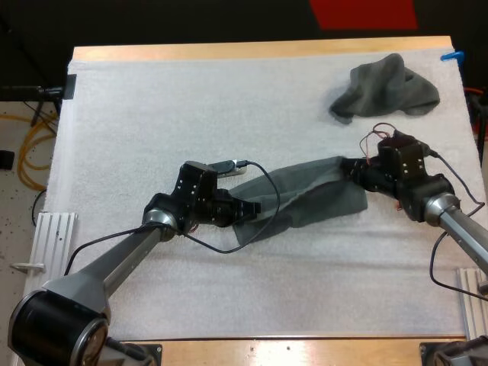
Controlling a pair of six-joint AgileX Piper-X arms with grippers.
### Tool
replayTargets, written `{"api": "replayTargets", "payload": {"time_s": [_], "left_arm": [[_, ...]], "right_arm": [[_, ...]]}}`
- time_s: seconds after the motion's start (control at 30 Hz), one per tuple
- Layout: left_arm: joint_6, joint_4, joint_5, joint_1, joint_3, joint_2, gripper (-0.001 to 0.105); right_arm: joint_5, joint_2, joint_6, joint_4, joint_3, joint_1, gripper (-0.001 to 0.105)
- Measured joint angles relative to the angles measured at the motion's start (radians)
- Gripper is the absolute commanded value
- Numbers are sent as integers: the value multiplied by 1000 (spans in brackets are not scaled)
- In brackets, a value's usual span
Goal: Pick towel from pile fold and stack
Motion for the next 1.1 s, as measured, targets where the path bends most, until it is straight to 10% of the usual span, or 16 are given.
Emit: {"api": "replayTargets", "payload": {"time_s": [0.47,0.73,1.1], "left_arm": [[0,0,-33,0,0,0,9],[1,-26,-22,0,1,0,55],[105,-112,-9,0,-62,-45,61]], "right_arm": [[-67,0,42,-5,0,0,2],[-131,0,44,-50,0,0,68],[-151,-17,-91,-180,0,0,64]]}}
